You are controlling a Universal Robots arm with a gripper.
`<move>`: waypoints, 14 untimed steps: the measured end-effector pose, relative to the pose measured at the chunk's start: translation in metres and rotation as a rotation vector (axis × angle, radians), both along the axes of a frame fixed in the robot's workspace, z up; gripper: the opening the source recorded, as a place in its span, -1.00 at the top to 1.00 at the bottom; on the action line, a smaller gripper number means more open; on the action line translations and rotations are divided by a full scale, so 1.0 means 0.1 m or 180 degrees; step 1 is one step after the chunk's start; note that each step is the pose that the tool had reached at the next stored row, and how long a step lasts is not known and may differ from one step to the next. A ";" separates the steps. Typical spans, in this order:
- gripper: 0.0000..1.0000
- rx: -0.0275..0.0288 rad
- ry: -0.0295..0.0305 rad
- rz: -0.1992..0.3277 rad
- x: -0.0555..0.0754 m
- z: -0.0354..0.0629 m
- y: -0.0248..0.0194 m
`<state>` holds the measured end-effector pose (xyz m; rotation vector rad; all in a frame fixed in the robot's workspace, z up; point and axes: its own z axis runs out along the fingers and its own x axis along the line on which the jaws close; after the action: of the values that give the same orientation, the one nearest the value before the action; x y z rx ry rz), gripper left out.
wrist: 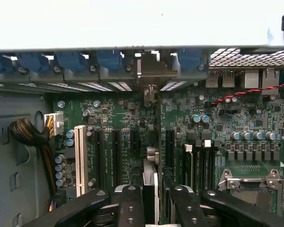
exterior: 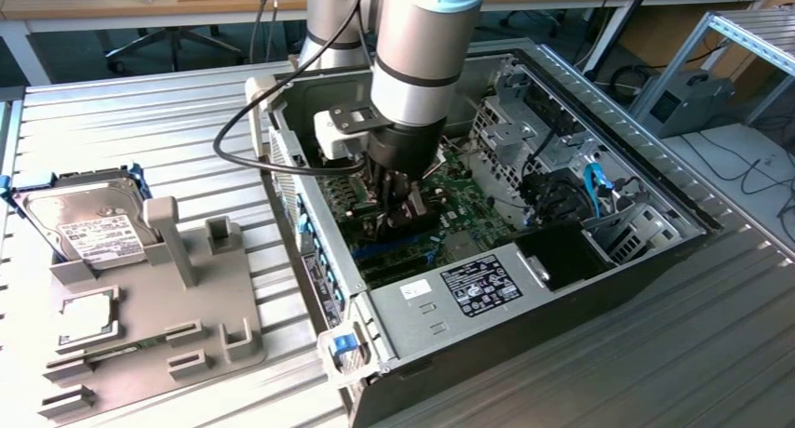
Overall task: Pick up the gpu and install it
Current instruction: 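Insert the gpu into the slot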
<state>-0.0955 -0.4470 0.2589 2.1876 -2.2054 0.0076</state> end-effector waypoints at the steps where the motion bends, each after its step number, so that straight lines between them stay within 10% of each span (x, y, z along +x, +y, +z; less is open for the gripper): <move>1: 0.47 0.0001 0.0000 0.0000 0.00 -0.004 0.000; 14: 0.47 0.0001 0.0000 0.0000 0.00 -0.033 0.000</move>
<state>-0.0955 -0.4469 0.2556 2.1877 -2.2056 0.0075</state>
